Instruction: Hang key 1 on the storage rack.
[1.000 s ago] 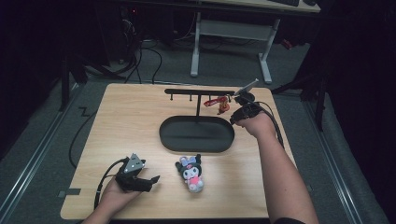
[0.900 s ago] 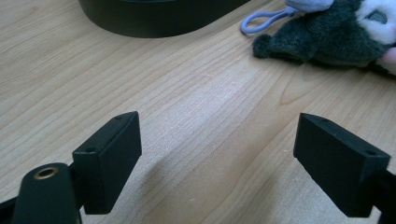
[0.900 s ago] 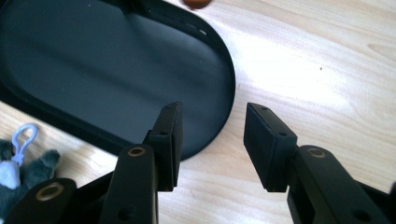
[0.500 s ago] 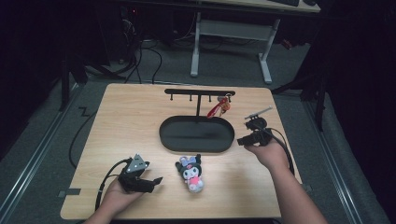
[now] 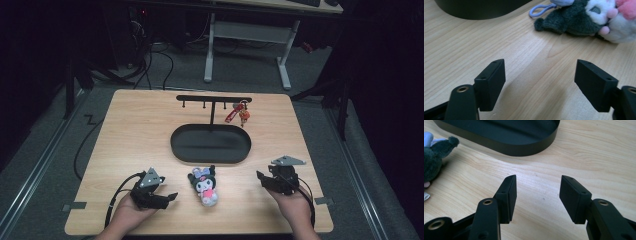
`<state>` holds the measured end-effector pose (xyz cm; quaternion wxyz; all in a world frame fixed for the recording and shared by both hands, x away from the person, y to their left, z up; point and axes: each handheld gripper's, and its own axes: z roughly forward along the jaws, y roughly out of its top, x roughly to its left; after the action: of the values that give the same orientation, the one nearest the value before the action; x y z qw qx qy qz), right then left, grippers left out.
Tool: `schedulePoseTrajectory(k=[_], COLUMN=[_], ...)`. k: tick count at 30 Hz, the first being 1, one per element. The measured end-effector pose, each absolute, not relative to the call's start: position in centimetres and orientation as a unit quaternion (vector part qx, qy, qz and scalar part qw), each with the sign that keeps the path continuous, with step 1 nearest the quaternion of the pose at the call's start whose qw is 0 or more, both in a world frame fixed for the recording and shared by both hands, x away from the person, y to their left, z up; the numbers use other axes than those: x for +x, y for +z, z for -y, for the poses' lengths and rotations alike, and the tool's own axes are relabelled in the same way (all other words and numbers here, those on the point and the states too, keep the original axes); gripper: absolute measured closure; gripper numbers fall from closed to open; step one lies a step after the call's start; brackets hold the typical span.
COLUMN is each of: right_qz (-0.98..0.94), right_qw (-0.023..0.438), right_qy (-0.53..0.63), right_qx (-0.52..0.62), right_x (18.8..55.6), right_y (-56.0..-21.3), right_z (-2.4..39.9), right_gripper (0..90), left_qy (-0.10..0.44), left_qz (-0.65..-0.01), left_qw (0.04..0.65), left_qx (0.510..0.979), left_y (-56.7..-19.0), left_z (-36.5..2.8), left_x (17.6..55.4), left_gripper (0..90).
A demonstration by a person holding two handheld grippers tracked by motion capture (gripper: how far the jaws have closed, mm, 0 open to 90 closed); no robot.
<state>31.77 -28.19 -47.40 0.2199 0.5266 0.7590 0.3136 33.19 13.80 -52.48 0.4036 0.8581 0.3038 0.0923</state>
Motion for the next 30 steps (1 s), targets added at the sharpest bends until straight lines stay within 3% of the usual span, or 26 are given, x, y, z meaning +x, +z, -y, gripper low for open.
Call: schedulePoseTrajectory(k=[4, 6, 8, 11, 15, 30], right_qz=[-0.74, -0.72, -0.706, -0.716, -0.723, -0.722], right_qw=[0.257, 0.272, 0.222, 0.235, 0.216, 0.207], right_qy=[0.346, 0.385, 0.416, 0.41, 0.408, 0.418], right_qx=[0.517, 0.51, 0.529, 0.515, 0.515, 0.511], right_x=[29.4, 27.9, 27.1, 26.9, 27.4, 27.4], right_y=[-48.6, -49.2, -49.3, -49.2, -49.7, -49.6], right_z=[28.9, 29.3, 29.9, 29.9, 29.8, 29.9], right_gripper=[47.6, 54.1, 55.6, 59.0, 59.2, 58.4], left_qy=[0.102, 0.111, 0.115, 0.126, 0.141, 0.148], left_qz=[-0.295, -0.282, -0.271, -0.259, -0.259, -0.247], left_qw=[0.394, 0.394, 0.393, 0.386, 0.38, 0.355], left_qx=[0.864, 0.868, 0.871, 0.876, 0.877, 0.89], left_y=[-52.5, -52.4, -52.3, -52.2, -52.2, -51.8], left_z=[-13.4, -13.2, -12.7, -11.9, -11.1, -4.2], left_x=[32.6, 32.2, 31.9, 31.5, 31.3, 32.2], left_gripper=[36.4, 50.0, 58.0, 71.3, 88.4, 90.0])
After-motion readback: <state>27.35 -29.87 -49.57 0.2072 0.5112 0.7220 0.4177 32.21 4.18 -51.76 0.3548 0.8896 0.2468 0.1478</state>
